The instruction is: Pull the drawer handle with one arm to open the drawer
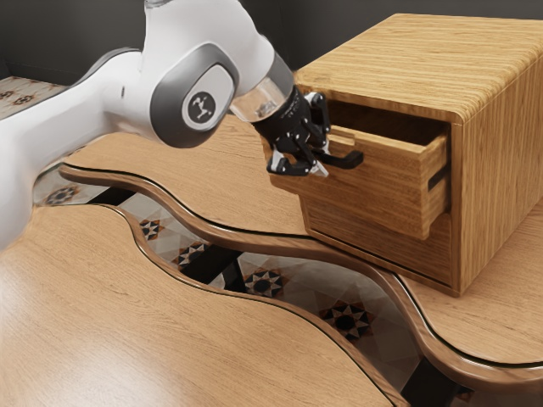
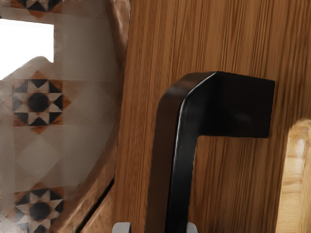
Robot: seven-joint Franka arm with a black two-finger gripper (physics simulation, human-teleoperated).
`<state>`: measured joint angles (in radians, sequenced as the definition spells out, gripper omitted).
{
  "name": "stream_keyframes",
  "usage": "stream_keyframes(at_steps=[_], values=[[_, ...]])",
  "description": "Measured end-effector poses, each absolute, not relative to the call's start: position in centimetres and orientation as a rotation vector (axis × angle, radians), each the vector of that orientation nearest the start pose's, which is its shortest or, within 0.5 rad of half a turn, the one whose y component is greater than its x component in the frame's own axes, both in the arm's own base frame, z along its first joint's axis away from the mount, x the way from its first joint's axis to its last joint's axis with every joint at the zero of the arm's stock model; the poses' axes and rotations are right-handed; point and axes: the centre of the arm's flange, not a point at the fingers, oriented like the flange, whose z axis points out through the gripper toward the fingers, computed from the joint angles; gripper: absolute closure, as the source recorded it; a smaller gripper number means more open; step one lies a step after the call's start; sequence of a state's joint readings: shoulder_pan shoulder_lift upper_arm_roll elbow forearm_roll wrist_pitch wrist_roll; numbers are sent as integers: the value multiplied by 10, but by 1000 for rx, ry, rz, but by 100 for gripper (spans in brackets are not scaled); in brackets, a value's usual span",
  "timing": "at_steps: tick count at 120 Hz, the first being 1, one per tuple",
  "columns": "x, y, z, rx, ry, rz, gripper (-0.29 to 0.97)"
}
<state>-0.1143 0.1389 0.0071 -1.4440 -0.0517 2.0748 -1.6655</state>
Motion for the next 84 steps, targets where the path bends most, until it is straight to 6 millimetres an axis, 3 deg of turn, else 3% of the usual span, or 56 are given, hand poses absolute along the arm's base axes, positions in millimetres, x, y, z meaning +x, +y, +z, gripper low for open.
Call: stream_keyframes(at_steps=[33,84], values=[[587,-69,657,1902,1896,407,75],[505,-52,659,1858,1882,447,76]])
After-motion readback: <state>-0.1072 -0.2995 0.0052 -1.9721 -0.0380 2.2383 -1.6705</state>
